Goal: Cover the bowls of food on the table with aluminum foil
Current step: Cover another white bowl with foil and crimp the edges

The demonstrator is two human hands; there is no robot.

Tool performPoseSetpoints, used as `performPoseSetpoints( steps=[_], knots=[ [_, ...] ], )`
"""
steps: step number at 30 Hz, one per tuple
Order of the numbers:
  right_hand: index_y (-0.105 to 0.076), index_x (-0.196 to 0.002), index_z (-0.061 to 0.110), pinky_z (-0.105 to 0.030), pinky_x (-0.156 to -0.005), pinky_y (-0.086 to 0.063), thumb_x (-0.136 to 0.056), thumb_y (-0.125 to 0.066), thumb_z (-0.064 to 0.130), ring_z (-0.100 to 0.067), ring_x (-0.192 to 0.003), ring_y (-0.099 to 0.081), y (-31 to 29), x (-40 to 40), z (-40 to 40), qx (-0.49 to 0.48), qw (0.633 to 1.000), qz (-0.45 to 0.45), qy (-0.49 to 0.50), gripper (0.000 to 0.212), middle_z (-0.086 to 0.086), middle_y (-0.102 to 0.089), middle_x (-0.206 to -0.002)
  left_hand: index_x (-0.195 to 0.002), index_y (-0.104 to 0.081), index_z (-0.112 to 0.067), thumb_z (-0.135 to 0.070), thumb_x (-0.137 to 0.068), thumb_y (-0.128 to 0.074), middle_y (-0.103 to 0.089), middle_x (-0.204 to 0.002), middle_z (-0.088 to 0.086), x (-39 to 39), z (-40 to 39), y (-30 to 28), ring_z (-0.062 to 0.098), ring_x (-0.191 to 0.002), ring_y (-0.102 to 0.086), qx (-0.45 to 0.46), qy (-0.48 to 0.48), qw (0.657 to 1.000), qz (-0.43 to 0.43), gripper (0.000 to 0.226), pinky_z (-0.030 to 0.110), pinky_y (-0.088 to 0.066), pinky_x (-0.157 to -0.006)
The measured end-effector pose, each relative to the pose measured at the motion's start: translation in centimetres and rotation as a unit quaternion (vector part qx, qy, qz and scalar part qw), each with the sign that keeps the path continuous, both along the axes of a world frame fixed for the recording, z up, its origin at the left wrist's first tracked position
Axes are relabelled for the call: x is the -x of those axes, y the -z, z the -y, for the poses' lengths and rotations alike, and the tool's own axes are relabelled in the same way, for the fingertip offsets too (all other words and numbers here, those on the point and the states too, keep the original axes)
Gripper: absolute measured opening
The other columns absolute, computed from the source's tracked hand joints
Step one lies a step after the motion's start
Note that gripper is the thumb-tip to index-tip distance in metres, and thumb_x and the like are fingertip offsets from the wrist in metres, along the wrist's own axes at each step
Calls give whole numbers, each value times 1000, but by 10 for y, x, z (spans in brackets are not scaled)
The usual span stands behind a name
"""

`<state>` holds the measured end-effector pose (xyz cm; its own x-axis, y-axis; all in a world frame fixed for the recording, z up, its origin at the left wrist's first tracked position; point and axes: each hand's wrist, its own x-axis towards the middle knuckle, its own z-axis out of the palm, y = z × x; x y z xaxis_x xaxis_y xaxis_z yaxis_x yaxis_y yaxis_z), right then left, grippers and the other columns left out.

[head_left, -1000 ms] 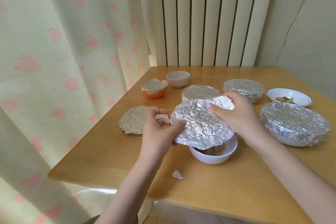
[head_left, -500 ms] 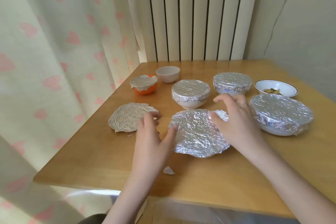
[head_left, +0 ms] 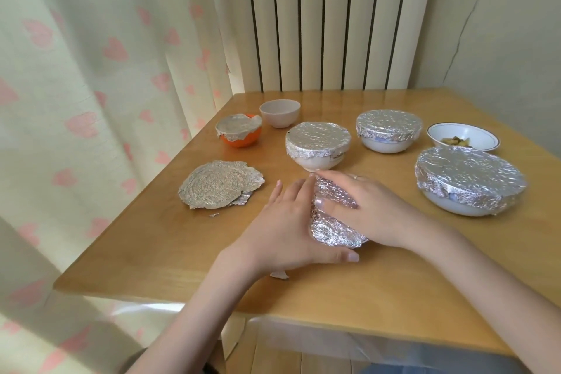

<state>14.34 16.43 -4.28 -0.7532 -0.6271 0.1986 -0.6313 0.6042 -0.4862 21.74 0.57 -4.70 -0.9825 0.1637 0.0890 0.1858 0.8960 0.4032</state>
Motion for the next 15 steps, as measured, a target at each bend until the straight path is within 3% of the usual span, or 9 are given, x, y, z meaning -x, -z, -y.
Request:
performPoseSetpoints(
  steps=[5,10,15],
  knots=[
    [-33,-146,32,-11,-96,-21,-87,-51,51,1,-131,-26,1,-3,0,19,1000,15,9,64,14,-38,-146,-155,10,-27,-78,-55,-72,3,-162,-14,-2,-1,-15,1,-139,16,-117,-10,989,91,138,29,7,-116],
    [-47,-136,32,-14,-96,-25,-89,-53,47,2,-126,-37,7,-3,-2,111,991,53,52,50,14,-49,-135,-156,-5,-19,-54,-60,-86,-16,-158,-7,3,-4,-7,7,-146,-12,-131,-32,989,61,131,23,-15,-117],
    [-61,-120,29,-18,-92,-38,-89,-59,35,0,-113,-52,13,-2,7,235,959,115,110,32,19,-60,-117,-153,-15,-12,-43,-55,-92,-31,-138,-4,5,-5,0,6,-134,-25,-142,-39,989,29,129,3,-14,-97]
  ],
)
